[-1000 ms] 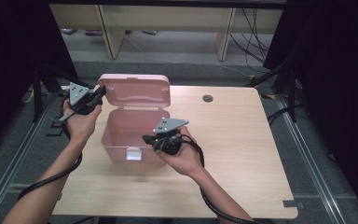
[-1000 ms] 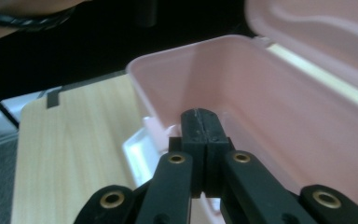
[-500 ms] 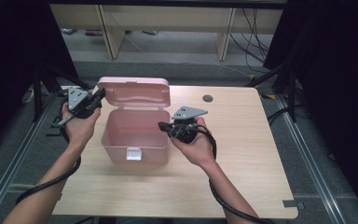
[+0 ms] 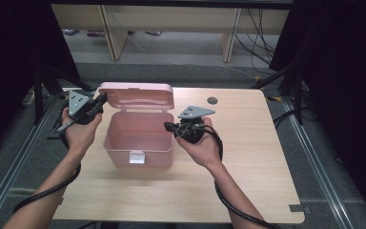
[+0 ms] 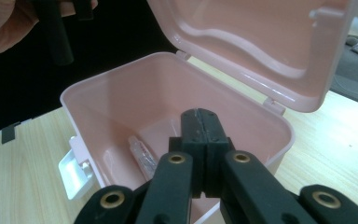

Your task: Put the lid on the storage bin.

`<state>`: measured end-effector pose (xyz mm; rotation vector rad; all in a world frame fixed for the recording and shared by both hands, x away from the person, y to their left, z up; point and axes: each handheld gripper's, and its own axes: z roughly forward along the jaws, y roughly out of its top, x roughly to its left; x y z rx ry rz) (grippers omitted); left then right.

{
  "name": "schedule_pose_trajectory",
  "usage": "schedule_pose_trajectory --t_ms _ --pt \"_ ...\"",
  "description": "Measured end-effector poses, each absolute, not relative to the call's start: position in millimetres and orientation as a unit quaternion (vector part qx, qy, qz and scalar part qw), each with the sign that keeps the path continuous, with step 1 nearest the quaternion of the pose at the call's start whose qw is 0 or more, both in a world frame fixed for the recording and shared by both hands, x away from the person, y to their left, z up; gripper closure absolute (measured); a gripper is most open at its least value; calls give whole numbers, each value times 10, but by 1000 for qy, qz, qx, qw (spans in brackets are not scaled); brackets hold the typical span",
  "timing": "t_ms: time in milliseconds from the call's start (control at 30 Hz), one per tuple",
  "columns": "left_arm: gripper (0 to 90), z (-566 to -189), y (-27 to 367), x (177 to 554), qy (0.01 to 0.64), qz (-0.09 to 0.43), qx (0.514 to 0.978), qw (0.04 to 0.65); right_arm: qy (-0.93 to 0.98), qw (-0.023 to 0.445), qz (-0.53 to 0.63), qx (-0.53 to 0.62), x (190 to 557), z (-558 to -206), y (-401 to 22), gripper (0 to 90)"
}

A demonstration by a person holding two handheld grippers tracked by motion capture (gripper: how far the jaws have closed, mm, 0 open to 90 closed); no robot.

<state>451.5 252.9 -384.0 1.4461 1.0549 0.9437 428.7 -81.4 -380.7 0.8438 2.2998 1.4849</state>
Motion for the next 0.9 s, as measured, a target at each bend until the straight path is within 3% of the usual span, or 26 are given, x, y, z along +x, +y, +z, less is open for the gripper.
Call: schedule_pose_trajectory --t_ms 900 --pt "872 -3900 2537 4343 428 404 622 516 780 145 537 286 4399 -3671 -797 900"
